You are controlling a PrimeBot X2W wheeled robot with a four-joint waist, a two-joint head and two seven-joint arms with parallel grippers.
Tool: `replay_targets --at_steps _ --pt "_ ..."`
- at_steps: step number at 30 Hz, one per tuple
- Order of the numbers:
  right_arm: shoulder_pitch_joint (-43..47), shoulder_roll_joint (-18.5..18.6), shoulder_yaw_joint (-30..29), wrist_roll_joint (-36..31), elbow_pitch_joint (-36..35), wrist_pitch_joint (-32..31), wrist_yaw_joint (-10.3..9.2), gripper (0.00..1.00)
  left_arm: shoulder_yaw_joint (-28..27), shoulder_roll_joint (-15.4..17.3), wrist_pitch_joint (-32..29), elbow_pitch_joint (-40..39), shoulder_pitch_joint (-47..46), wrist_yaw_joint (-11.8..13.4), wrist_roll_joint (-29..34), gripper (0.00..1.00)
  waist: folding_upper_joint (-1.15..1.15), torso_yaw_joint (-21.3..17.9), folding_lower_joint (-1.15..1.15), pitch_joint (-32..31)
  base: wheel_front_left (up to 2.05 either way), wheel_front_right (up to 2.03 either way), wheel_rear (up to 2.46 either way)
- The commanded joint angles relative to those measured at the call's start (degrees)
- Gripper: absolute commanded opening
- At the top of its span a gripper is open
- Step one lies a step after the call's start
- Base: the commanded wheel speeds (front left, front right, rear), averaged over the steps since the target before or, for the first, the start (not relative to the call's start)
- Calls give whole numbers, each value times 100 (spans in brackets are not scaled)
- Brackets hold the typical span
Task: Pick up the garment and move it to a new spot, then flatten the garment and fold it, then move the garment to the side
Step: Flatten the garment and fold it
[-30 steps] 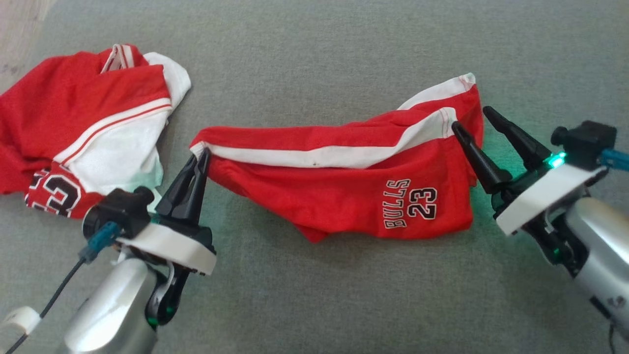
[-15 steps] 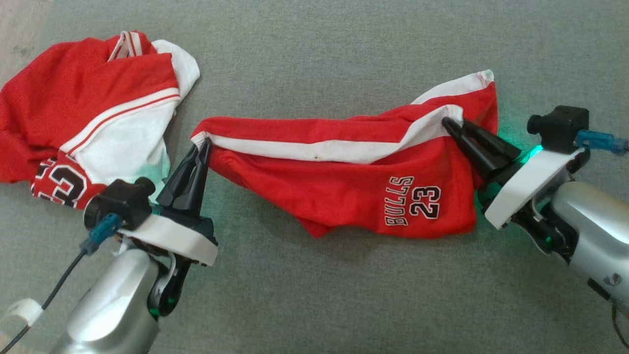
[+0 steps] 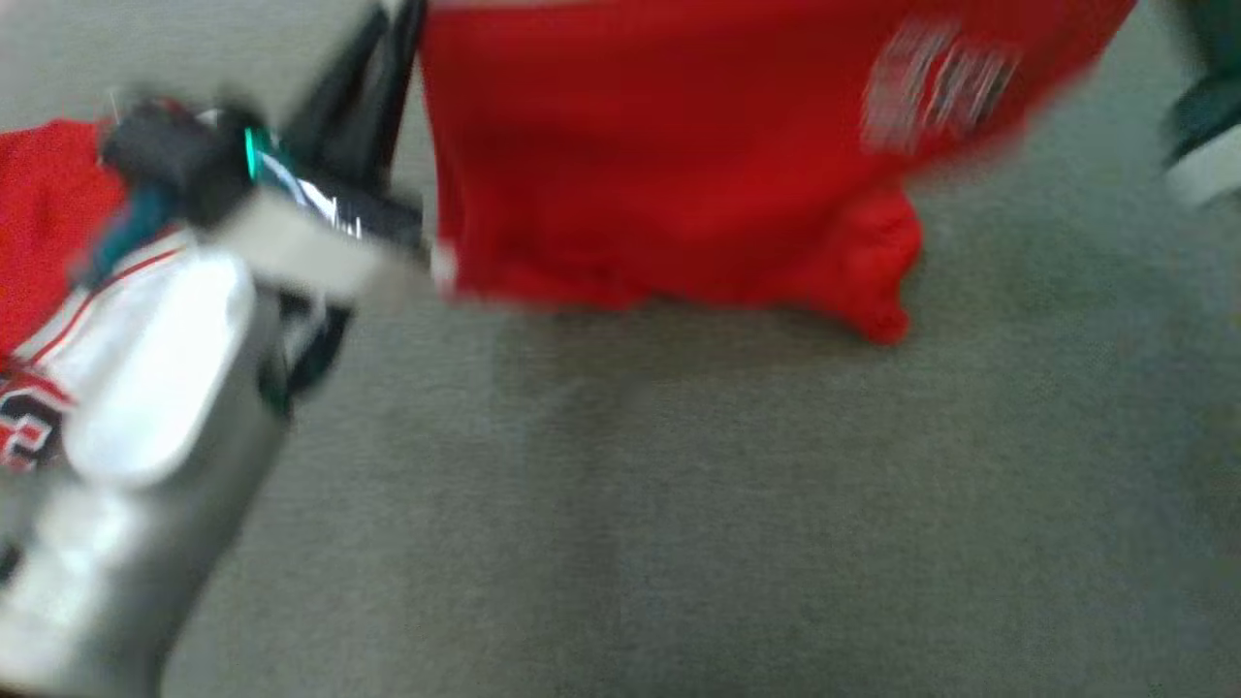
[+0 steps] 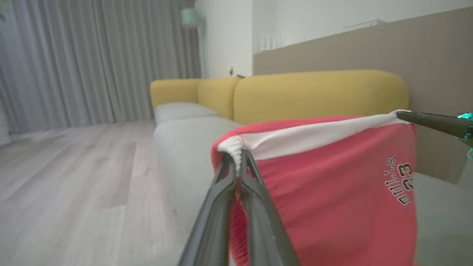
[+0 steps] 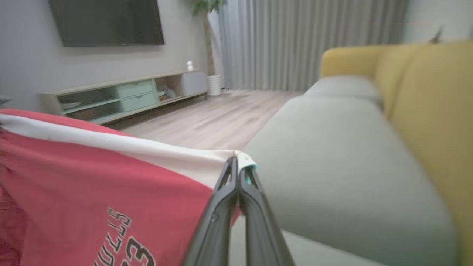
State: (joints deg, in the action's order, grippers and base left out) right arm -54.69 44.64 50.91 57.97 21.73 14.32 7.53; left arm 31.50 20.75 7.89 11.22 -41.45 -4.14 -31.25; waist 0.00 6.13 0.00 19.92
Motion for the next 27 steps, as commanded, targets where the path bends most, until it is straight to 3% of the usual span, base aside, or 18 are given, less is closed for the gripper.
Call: replay_targets --at_steps 1,6,14,20,27 --pt "-344 325 -356 -187 -57 67 -4 0 -234 130 -123 -126 -863 -58 118 0 0 -312 0 240 0 0 0" --pt "-1382 455 -1309 -822 102 67 -4 0 -198 -214 -167 492 -2694 -168 380 0 0 -765 0 550 0 0 0" --pt "-1939 358 -2306 -1512 -75 67 -4 0 -102 -589 352 1552 -4122 -283 447 0 0 -1108 0 728 0 0 0" --pt "-890 266 -2376 -1553 -493 67 -4 0 263 -494 632 1839 -3187 -318 418 0 0 -1151 0 616 0 0 0" --pt "1606 179 -2800 -1543 -1108 67 -4 0 478 -556 707 1206 -706 -162 609 0 0 -975 0 265 0 0 0"
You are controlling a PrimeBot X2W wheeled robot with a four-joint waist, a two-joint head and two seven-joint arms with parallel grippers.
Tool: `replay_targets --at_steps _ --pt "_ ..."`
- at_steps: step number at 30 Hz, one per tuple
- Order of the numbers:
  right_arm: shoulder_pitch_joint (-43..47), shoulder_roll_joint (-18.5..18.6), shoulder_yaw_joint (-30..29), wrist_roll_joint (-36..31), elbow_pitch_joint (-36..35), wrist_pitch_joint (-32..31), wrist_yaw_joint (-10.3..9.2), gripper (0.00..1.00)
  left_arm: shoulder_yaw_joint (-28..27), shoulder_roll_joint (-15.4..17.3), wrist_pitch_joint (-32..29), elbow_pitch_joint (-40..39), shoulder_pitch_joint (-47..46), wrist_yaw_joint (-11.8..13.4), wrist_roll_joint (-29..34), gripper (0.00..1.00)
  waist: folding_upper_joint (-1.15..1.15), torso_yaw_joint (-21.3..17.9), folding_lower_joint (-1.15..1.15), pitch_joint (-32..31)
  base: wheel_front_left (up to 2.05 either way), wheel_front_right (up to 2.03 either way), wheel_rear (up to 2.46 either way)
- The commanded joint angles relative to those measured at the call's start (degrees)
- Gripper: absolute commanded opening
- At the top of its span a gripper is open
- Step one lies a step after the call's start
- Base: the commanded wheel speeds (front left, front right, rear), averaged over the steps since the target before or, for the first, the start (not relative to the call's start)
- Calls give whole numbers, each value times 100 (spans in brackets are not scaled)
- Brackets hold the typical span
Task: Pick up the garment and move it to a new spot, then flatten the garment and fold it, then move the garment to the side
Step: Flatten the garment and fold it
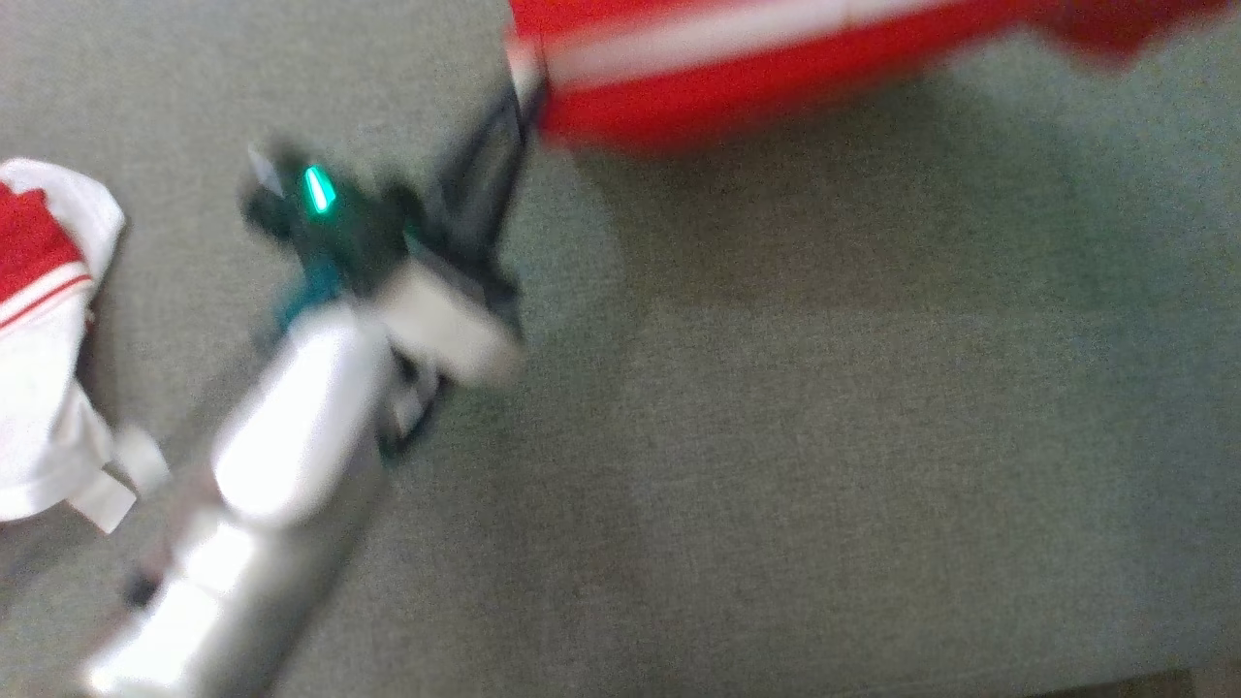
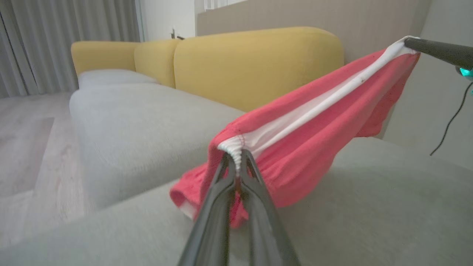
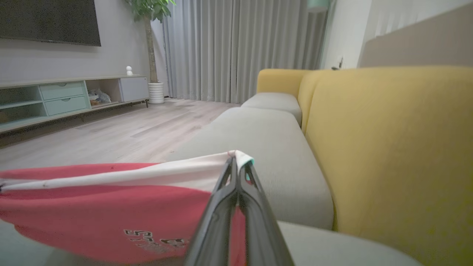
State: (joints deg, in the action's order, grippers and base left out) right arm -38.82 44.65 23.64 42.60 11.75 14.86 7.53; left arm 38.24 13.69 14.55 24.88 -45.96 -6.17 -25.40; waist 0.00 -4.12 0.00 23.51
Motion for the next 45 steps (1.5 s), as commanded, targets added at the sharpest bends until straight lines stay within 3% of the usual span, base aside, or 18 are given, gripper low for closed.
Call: replay_targets --at_steps 1,9,15,23,30,37,44,45 --pt "436 111 -245 -17 -188 14 -4 0 -197 133 42 -306 157 96 83 0 0 63 0 -187 0 0 0" --pt "3484 -443 -1329 -231 -1070 14 -4 0 -404 -46 44 -1462 3173 594 300 0 0 -11 0 -924 0 0 0" --pt "4774 -589 -2175 -361 -2150 -249 -4 0 -633 49 44 -2367 4339 901 291 0 0 -9 0 -1133 0 0 0" --pt "3795 -330 -1954 -741 -1923 -1186 -4 0 -658 -271 -445 -2398 3408 846 138 0 0 362 0 -696 0 0 0" --pt "2049 29 -1138 -884 -945 -1596 -4 0 -719 -677 -934 -1778 2183 856 51 0 0 597 0 -165 0 0 0" --pt "287 191 35 -1013 232 -1501 -4 0 -859 -849 -1086 -1227 1424 1170 120 0 0 740 0 239 0 0 0" --pt "-1011 4 1109 -959 1399 -1121 -4 0 -774 -977 -984 -908 1092 1171 3 0 0 917 0 497 0 0 0" --pt "-1145 -56 1221 -896 1553 -1029 -4 29 -755 -989 -950 -860 1064 1171 -12 0 0 932 0 508 0 0 0"
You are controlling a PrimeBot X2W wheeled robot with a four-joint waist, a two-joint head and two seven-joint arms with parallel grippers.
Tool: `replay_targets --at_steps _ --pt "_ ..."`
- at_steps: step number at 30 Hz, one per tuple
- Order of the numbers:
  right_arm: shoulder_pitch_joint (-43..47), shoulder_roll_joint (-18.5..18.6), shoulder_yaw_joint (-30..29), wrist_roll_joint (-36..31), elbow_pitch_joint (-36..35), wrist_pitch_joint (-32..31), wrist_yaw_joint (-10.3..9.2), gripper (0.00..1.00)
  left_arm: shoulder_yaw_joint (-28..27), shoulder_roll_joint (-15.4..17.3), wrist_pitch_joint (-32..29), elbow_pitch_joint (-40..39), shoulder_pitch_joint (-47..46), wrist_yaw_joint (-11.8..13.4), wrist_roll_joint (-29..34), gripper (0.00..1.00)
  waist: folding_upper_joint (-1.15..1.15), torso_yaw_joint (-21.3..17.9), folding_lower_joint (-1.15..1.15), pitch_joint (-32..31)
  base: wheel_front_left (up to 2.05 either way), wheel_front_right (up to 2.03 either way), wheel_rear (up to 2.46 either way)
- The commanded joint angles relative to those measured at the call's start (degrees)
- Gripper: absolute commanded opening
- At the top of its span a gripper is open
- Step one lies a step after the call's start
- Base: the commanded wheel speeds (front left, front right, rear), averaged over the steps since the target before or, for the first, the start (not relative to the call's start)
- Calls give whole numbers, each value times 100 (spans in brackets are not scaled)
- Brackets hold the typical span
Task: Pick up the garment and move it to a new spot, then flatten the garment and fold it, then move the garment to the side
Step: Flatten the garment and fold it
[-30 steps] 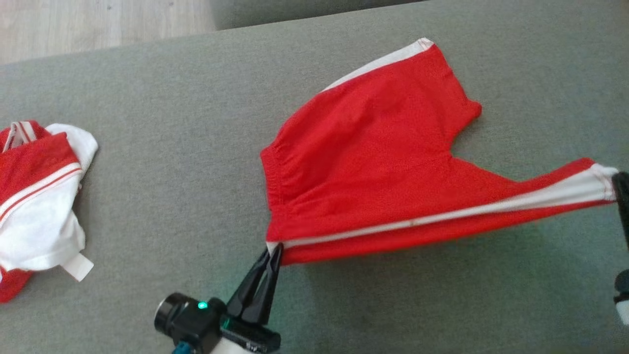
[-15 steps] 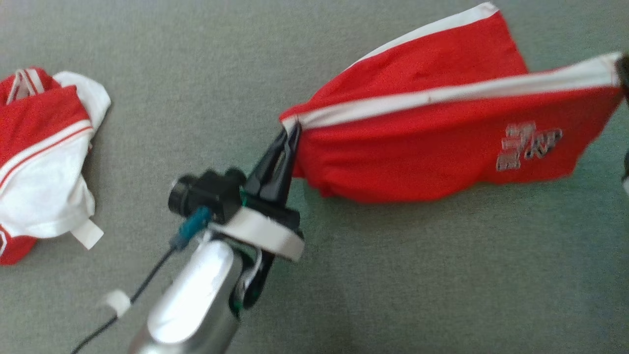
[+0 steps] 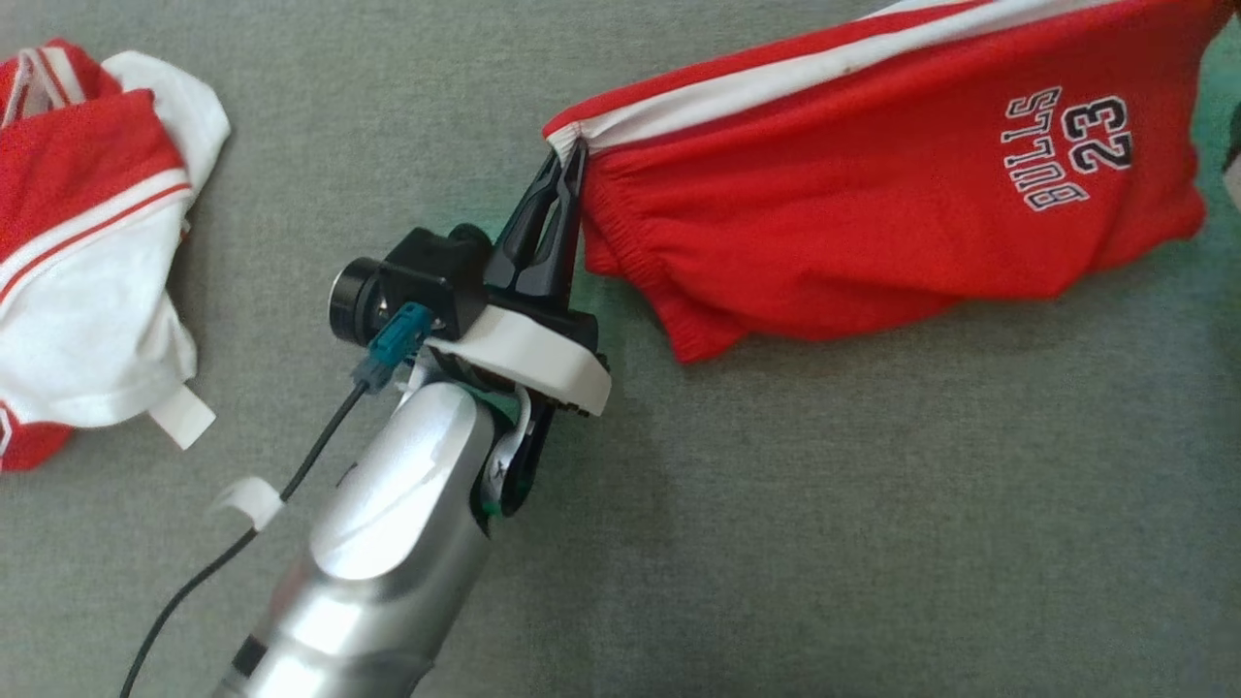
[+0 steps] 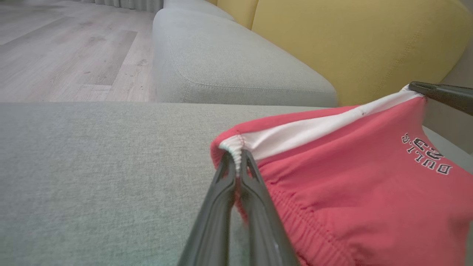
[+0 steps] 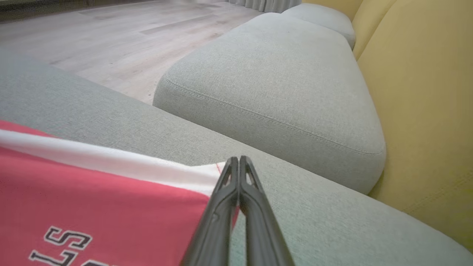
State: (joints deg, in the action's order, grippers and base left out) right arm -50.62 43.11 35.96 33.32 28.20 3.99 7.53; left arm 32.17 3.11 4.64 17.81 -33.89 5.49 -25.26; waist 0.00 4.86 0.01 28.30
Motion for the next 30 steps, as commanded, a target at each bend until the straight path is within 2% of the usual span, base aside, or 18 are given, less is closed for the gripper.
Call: replay_targets --at_steps 1,2,3,7,10,13,17,20,23,24,25,26,30 --pt "-72 37 106 105 42 147 -4 96 -130 58 76 -106 -165 7 -38 27 0 46 -1 31 0 0 0" --pt "-156 -19 206 180 164 235 -4 100 -116 48 124 -64 -180 16 -53 83 0 55 -1 25 0 0 0" --pt "-216 -74 283 272 278 339 -4 100 -102 39 180 -25 -187 30 -62 100 0 58 -1 10 0 0 0" --pt "-199 -324 499 828 630 633 -4 100 -66 39 642 28 -94 153 76 100 0 -9 -1 -143 0 0 0" --pt "-80 -443 693 1239 807 616 -4 100 -110 88 921 -94 143 359 295 100 0 -92 -1 -278 0 0 0" --pt "77 -545 846 1596 1051 453 -4 100 -234 148 1023 -435 516 629 582 100 0 -125 -1 -406 0 0 0" --pt "278 -656 933 1983 1540 163 -4 100 -487 145 1033 -1284 1165 912 1069 100 0 -12 -1 -525 0 0 0" --pt "448 -746 1037 2234 1917 -249 -4 100 -556 118 1034 -1635 1640 982 1292 100 0 136 -1 -613 0 0 0" --pt "541 -809 1127 2403 2004 -506 -4 100 -601 87 1034 -1754 1865 973 1323 100 0 222 -1 -662 0 0 0" --pt "574 -835 1142 2514 1976 -562 -4 48 -629 70 1034 -1807 1948 965 1318 100 0 251 -1 -686 0 0 0" --pt "608 -857 1147 2643 1932 -611 -4 11 -658 54 1034 -1855 2017 954 1312 100 0 269 -1 -712 0 0 0" --pt "636 -863 1170 2752 1874 -667 -4 0 -685 42 1034 -1887 2069 942 1319 100 0 274 -1 -740 0 0 0" --pt "592 -756 1245 2875 1834 -600 -4 0 -825 13 1035 -1985 2177 923 1422 100 0 180 -1 -845 0 0 0"
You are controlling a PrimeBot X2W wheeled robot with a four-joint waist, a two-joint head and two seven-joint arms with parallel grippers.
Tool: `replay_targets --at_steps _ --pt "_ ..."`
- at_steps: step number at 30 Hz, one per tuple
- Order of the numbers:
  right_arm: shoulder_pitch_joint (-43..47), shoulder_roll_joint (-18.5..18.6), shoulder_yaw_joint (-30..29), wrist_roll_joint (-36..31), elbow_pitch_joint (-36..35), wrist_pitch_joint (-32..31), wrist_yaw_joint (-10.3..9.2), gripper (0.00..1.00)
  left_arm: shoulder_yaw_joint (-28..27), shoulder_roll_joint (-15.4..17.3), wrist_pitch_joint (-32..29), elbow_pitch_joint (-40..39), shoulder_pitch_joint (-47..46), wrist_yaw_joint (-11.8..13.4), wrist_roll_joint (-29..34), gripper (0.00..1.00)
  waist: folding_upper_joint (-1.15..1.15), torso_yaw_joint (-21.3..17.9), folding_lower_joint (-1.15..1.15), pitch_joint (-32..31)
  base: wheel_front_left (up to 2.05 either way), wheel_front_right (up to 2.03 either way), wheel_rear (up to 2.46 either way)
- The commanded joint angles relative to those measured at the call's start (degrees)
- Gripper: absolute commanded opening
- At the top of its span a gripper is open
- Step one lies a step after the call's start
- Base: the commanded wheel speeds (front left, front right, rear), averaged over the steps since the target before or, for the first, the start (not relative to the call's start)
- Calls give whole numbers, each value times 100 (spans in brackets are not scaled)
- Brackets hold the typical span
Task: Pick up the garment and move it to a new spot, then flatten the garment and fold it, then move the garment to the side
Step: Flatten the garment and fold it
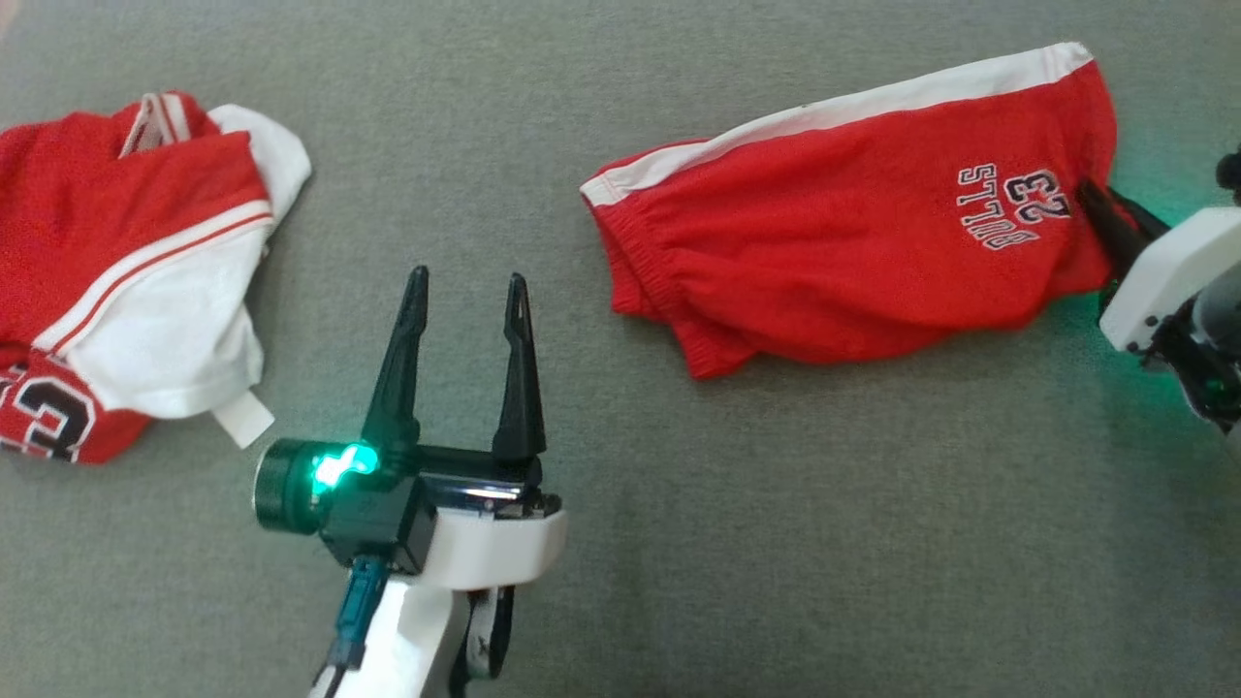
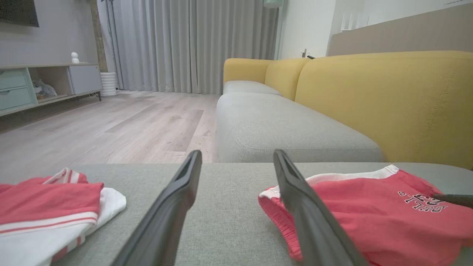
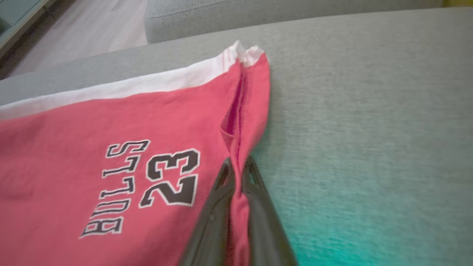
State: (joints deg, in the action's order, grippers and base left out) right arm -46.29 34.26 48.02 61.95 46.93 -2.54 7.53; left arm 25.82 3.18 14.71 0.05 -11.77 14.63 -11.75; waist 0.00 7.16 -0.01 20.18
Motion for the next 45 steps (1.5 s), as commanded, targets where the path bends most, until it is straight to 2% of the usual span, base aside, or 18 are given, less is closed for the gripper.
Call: replay_targets --at_steps 1,5,10,16,21,27,30,33,34,35,36,37,38,41,45 --pt "132 160 41 10 1 115 -4 0 -222 4 28 -228 -22 1 124 100 0 -94 1 -56 0 0 0" --pt "84 332 -11 51 230 285 -4 0 -368 -2 29 -282 36 -56 278 100 0 -310 1 -113 0 0 0" --pt "79 717 -6 -6 540 293 -4 0 -529 -4 29 -281 98 -190 343 100 0 -597 1 -87 0 0 0" --pt "-160 912 -56 -37 428 464 -4 0 -560 -12 29 -192 84 -346 386 100 0 -820 1 -78 0 0 0" --pt "-373 820 -50 -14 -173 490 -4 0 -579 -18 29 -84 107 -418 379 100 0 -875 1 -207 0 0 0" --pt "-352 637 74 -100 -1427 318 -4 0 -559 -24 29 8 211 -476 339 100 0 -744 1 -454 0 0 0" --pt "-240 437 152 -246 -2012 132 -4 0 -535 -26 29 31 291 -482 294 100 0 -629 1 -565 0 0 0" --pt "-63 54 215 -421 -2399 -66 -4 0 -499 -28 29 42 369 -475 221 100 0 -510 1 -656 0 0 0" --pt "114 -283 280 -504 -2515 -255 -4 8 -457 -29 29 48 398 -459 166 100 0 -420 1 -698 0 0 0" --pt "216 -440 317 -557 -2527 -345 -4 45 -428 -29 29 54 403 -453 138 100 0 -366 1 -716 0 0 0" --pt "216 -440 317 -557 -2527 -345 -4 45 -428 -29 29 54 403 -453 138 100 0 -366 1 -716 0 0 0" --pt "314 -567 346 -637 -2517 -410 -4 95 -397 -29 29 58 402 -448 113 100 0 -312 1 -732 0 0 0" --pt "411 -661 337 -731 -2479 -435 -4 100 -365 -29 29 64 397 -444 95 100 0 -253 1 -756 0 0 0" --pt "707 -864 75 -937 -2415 -248 -4 100 -353 -29 29 61 439 -389 59 100 0 -161 1 -875 0 0 0" --pt "1160 -899 -672 -1435 -2255 487 -4 100 -429 -30 29 62 605 -359 58 100 0 -167 1 -1105 0 0 0"
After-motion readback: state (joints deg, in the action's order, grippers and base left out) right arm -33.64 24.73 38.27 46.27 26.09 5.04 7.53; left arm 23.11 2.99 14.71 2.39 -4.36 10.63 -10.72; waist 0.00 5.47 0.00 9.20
